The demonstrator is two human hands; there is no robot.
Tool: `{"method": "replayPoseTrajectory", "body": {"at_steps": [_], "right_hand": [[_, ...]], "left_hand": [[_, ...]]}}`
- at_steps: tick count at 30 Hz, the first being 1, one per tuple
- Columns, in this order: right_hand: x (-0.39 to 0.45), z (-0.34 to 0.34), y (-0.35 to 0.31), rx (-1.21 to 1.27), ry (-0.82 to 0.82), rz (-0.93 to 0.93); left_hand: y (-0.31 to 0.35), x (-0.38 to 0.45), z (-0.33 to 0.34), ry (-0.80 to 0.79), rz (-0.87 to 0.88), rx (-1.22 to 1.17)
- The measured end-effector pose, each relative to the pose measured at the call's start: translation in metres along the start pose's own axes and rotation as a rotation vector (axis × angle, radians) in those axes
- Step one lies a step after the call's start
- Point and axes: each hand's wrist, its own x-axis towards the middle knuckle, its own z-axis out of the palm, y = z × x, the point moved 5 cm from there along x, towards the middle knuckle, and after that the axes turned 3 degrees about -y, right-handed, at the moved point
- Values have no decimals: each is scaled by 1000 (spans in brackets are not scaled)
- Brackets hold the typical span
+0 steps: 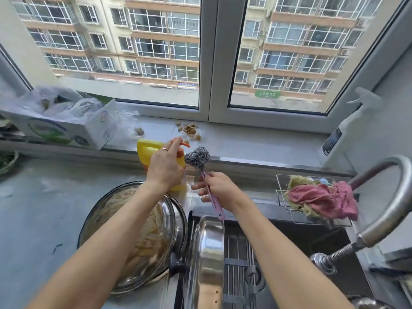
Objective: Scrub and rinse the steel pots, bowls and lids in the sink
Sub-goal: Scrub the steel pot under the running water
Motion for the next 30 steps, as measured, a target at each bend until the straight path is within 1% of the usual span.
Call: {"method": "replayPoseTrajectory", "body": {"at_steps": [4, 9, 21, 27, 30], "right_hand": [[14, 11, -1, 20, 26, 25], [22, 25, 0, 41, 57, 31], [24, 28, 0, 50, 69, 31], [22, 27, -4, 132, 78, 3], [19, 15, -6, 117, 137, -3]], "left_hand": [[-3, 1, 3, 32, -6, -87], [-2, -2, 1, 57, -22, -115], [-4, 0, 5, 101, -25, -71], [-15, -5, 7, 43, -74, -293], [-16, -11, 1, 66, -56, -300]]}}
